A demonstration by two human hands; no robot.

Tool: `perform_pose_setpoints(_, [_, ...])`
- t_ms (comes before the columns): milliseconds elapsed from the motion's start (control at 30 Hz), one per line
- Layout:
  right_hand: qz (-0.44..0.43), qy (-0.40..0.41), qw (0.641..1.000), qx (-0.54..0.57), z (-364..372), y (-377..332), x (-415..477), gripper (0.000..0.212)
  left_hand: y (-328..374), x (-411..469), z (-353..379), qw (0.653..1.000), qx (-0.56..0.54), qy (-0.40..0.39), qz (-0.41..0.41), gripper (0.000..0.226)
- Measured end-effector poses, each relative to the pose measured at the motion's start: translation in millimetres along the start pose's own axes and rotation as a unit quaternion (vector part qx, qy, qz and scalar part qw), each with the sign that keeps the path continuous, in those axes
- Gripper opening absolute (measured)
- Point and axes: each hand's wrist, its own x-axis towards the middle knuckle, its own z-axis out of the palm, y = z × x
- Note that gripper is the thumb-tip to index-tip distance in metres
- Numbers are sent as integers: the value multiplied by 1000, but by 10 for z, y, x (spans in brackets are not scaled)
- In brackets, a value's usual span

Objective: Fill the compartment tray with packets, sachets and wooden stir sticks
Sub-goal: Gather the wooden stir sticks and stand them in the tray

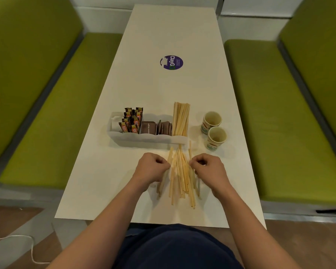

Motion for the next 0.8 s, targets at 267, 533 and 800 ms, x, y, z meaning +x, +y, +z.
perform_pose_setpoints(267, [-58,31,992,109,-138,-75,-57,8,630,17,-293,985,-94,43,139,7])
perform_pose_setpoints(533, [-118,75,977,160,-199,-271,135,8,1217,685,-97,960,-66,143,233,5])
perform_pose_setpoints(800, [-187,133,962,151,-175,-748,570,4,886,927,114,970,62,154,179,10])
